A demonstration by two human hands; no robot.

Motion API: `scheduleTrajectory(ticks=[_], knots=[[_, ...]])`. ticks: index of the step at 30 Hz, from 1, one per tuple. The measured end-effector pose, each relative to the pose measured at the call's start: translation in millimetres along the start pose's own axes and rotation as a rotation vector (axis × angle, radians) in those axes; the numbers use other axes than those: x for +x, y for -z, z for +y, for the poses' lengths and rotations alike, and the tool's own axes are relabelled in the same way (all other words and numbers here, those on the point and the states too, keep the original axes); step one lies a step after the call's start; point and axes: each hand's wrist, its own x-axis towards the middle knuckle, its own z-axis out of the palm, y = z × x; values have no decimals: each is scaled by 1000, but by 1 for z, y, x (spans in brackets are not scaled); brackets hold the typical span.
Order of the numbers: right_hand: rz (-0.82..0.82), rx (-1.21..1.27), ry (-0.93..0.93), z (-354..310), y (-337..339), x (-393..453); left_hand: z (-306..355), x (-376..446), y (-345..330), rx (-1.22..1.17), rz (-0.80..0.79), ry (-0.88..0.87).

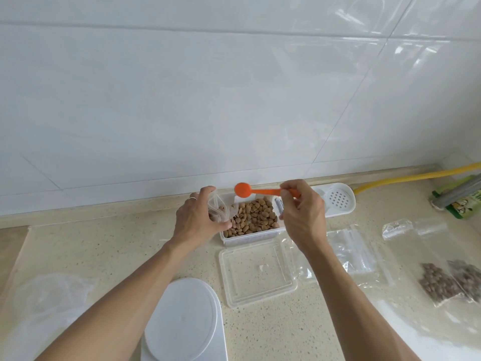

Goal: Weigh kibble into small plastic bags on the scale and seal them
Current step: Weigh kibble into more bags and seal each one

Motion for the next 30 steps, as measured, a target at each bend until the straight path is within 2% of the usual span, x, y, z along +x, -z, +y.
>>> scheduleTrajectory(ticks=[2,6,9,12,16,20,26,28,30], knots=[[7,-104,-68,16,-2,3,-5,-4,2,68,28,-18],[-86,-290,-162,48,-16,-3,-15,-11,-1,128,16,-57],[-191,-189,-228,51,-29,-12,-18,-13,-3,117,19,-55],[-233,-5,-389,46,-39,-16,-19,-12,-3,120,20,-50],[-127,165,-598,47,-39,-18,-18,-14,-4,151,59,-76],[-21,282,-675,46,-23,-16,-15,-13,-1,234,96,-66],[21,316,-586,28,1,-9,-3,-6,-1,312,87,-49],[-7,290,-483,16,4,-8,3,-4,-2,314,56,-37],[-96,181,-284,4,4,-10,7,-2,-3,263,21,-10]])
